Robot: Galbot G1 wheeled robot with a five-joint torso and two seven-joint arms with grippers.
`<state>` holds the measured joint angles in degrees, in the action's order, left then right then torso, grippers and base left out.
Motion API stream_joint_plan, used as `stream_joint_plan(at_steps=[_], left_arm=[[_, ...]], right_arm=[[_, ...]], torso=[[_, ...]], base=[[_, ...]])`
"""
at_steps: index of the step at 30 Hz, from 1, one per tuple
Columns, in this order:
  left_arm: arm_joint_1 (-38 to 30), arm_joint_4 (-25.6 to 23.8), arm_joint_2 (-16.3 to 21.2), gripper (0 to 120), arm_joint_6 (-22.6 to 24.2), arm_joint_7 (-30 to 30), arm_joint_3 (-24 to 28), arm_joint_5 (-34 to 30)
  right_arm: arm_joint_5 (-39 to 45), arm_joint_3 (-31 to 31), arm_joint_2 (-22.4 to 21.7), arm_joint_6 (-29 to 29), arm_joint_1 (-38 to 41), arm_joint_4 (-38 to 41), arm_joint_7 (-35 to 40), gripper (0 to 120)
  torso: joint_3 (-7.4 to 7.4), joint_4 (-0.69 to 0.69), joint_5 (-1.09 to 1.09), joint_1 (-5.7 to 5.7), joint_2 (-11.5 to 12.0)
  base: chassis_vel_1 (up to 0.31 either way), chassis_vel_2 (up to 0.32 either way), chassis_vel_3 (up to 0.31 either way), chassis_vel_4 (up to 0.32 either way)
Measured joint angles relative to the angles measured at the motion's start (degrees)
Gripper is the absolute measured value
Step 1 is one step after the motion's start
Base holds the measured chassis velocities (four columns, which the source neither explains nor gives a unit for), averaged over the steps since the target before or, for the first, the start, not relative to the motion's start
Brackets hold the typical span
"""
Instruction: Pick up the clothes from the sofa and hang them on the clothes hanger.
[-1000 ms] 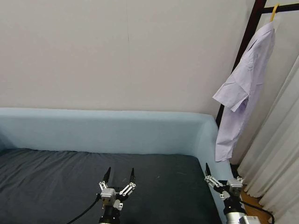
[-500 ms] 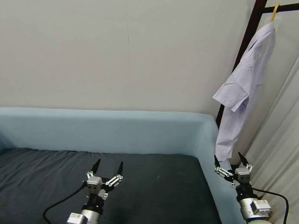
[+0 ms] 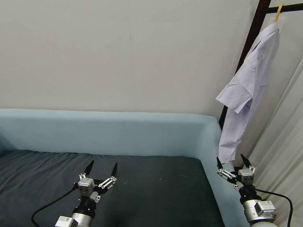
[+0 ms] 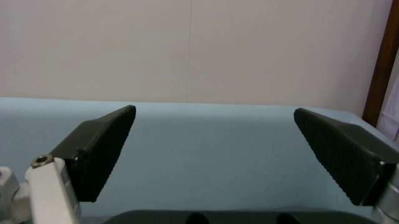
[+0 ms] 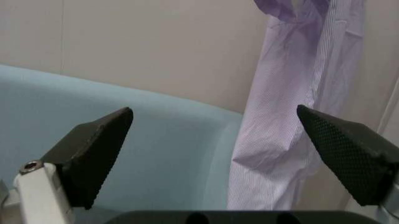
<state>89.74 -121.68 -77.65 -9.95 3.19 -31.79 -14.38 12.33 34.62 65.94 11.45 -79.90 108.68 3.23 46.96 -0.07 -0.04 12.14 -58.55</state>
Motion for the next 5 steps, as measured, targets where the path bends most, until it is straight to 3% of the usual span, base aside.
stream_joint_plan(at_steps=[5], left_arm=[[0.0, 0.0, 0.0, 100, 0.0, 0.0, 0.0, 0.0]], right_arm=[[0.0, 0.0, 0.0, 0.0, 0.0, 0.0, 0.0, 100]], torso=[[0.0, 0.0, 0.0, 0.0, 0.0]], base=[[0.0, 0.0, 0.0, 0.0]])
